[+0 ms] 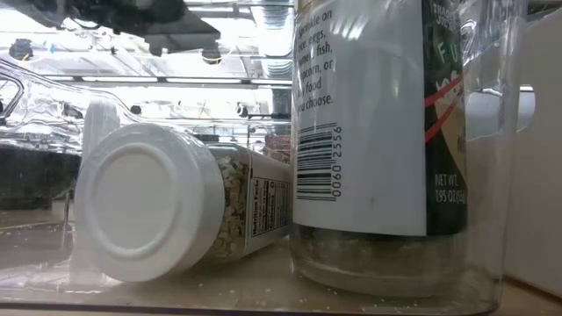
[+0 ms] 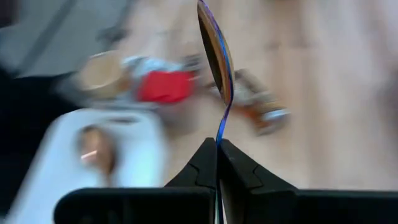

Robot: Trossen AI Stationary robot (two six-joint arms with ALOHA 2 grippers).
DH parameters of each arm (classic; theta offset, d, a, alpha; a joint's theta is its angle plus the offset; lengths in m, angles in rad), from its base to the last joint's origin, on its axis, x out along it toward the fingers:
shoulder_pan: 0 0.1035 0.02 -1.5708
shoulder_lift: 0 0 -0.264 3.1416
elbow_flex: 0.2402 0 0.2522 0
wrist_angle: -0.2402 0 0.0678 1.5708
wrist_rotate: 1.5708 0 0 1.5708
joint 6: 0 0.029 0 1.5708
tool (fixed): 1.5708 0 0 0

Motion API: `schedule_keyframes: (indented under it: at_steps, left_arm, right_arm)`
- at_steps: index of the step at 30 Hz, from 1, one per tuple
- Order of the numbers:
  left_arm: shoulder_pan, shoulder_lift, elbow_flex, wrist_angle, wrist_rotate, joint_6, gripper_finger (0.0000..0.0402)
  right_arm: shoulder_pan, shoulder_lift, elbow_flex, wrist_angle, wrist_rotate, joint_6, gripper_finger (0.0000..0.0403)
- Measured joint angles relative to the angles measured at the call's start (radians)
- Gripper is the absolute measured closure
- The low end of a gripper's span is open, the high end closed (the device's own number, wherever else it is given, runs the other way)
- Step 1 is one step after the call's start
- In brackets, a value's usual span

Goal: Pick & Place Food Item
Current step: Put the blue spoon into the white bin

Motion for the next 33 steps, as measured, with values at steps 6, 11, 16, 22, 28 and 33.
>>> schedule_keyframes:
  at_steps: [6, 11, 16, 22, 28, 33]
  left_arm:
    - [0.0, -0.075, -0.073, 0.024, 0.071, -0.045, 0.0249]
    - [0.0, -0.074, -0.085, 0.013, 0.072, -0.073, 0.0256]
    - [0.0, -0.062, -0.085, 0.019, 0.074, -0.067, 0.026]
    - [0.0, -0.063, -0.085, 0.021, 0.074, -0.065, 0.0261]
    - [0.0, -0.063, -0.084, 0.02, 0.074, -0.065, 0.0261]
    - [0.0, -0.063, -0.084, 0.02, 0.073, -0.064, 0.0261]
  right_arm:
    - [0.0, 0.077, 0.0, 0.036, -0.279, 0.029, 0.0402]
    - [0.007, 0.167, 0.0, 0.159, -0.463, 0.038, 0.0402]
    - [0.027, 0.256, 0.0, 0.223, -0.605, 0.039, 0.0403]
    - [0.028, 0.353, 0.0, 0.333, -0.756, 0.054, 0.0403]
    - [0.033, 0.446, 0.0, 0.419, -0.883, 0.065, 0.0403]
    - [0.03, 0.516, 0.0, 0.474, -0.961, 0.064, 0.0403]
